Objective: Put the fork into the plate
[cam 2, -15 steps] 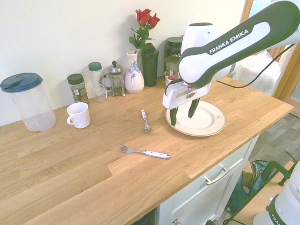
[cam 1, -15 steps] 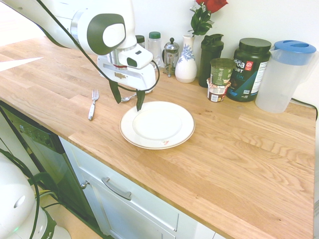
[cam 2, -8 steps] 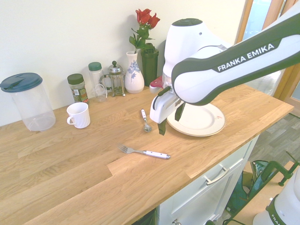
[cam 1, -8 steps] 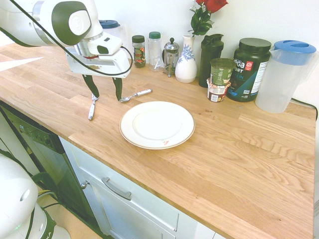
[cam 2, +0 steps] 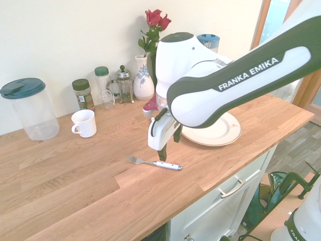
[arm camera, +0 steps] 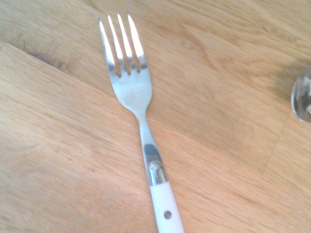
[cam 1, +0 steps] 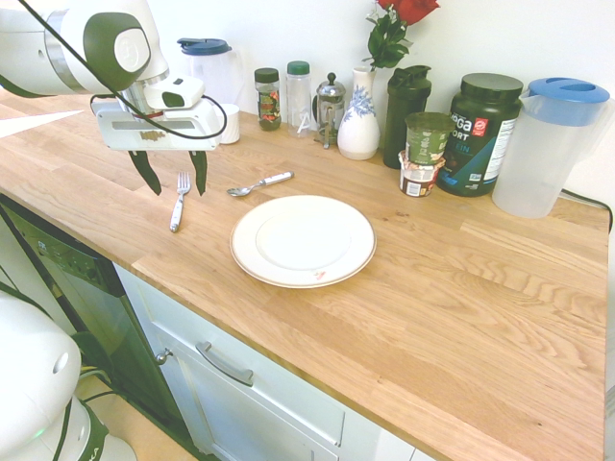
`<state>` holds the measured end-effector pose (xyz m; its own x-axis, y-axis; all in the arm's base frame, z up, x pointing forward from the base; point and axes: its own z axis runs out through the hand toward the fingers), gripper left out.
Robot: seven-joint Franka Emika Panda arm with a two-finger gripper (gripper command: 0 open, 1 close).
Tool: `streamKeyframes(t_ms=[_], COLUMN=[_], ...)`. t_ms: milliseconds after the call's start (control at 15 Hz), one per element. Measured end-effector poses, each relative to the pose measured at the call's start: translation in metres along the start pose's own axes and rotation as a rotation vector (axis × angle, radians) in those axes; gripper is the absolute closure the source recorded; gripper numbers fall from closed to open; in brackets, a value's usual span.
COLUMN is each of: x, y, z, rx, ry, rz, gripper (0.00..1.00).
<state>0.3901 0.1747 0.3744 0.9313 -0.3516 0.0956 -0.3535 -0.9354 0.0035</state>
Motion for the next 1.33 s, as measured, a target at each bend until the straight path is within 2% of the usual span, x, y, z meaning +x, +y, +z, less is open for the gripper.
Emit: streamKeyframes(t_ms=[400,467,1333], x=[0.006,0.003,-0.003], y=[-0.015,-0.015,-0.02], z=[0.026,0.029,0.041], rx=[-0.027,-0.039,-0.066], ry=[-0.053,-0.053,-0.092], rz=[-0.034,-0.044,-0.08], gripper=[0.0,1.0,1.0])
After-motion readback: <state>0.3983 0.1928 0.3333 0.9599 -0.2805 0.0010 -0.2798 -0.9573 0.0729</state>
